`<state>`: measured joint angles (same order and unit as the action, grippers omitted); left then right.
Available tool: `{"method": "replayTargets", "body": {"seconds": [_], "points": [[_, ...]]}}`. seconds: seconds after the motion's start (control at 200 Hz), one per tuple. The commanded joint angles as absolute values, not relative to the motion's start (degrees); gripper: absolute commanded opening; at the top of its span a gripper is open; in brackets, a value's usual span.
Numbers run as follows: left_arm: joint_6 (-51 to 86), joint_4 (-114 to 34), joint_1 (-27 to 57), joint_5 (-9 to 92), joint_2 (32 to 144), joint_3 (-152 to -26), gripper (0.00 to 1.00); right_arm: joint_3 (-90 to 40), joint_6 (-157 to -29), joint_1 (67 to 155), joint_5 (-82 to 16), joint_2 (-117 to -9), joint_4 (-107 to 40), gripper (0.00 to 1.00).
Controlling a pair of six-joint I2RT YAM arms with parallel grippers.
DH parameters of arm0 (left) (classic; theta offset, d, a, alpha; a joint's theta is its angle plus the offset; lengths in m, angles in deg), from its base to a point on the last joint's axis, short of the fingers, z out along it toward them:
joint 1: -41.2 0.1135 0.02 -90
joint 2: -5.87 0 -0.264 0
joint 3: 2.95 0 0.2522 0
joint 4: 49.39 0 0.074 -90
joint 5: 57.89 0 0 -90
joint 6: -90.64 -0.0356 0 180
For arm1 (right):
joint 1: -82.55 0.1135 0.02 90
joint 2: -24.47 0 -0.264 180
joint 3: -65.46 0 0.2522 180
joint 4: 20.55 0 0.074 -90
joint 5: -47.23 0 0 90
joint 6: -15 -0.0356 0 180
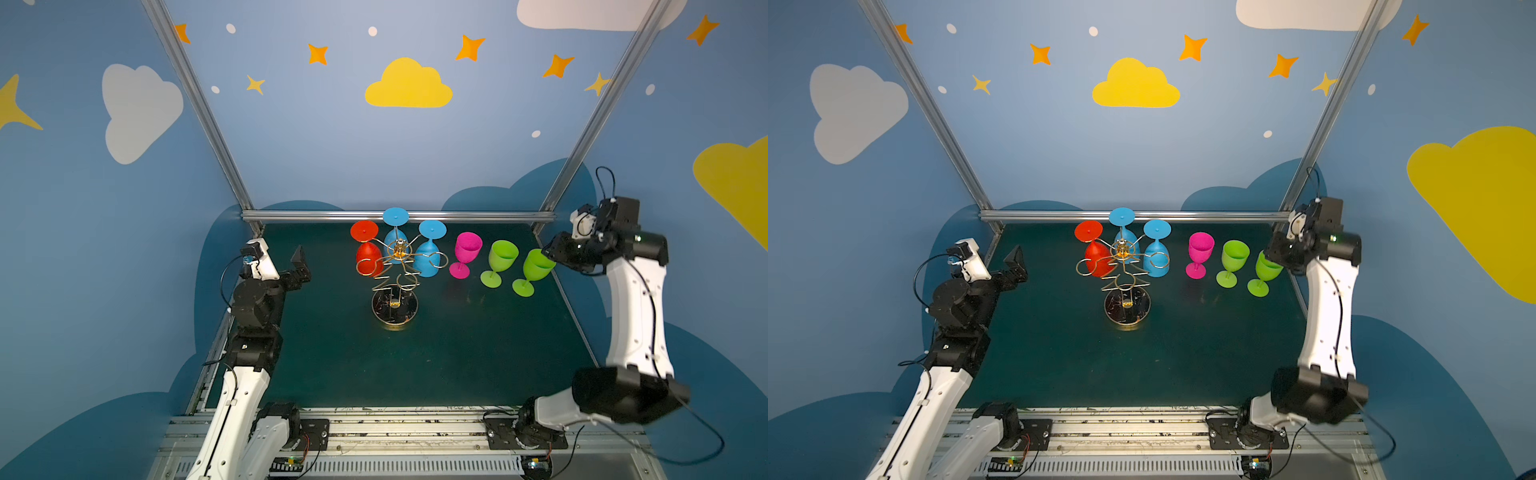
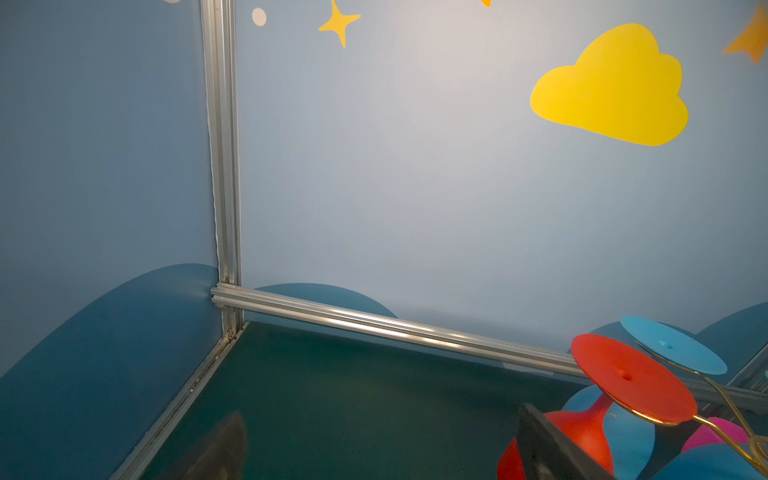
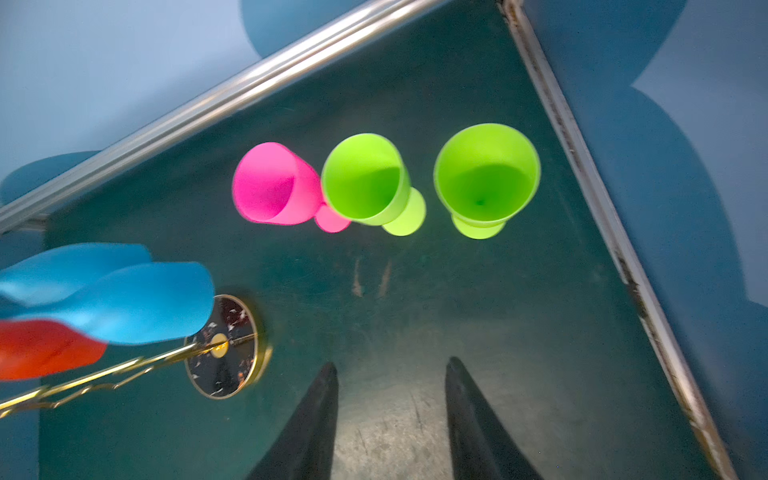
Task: Take the wine glass off the wine glass rack
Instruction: 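Raise the right gripper off the glass while the left arm reaches toward the red glass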
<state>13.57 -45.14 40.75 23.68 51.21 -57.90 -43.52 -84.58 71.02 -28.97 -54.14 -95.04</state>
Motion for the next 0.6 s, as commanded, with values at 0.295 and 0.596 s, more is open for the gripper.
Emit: {"method": "replayTargets", "body": {"seconds": [0.295, 0.596], "points": [[25.6, -41.6, 44.0, 35.8, 57.3, -62.9, 0.97, -12.9, -89.0, 77.9, -18.9, -27.5, -66.5, 0.62], [36.9, -35.4, 48.2, 58.1, 64.7, -71.2, 0.88, -1.9, -91.1, 82.8, -15.8, -22.6, -55.9, 0.73]]}}
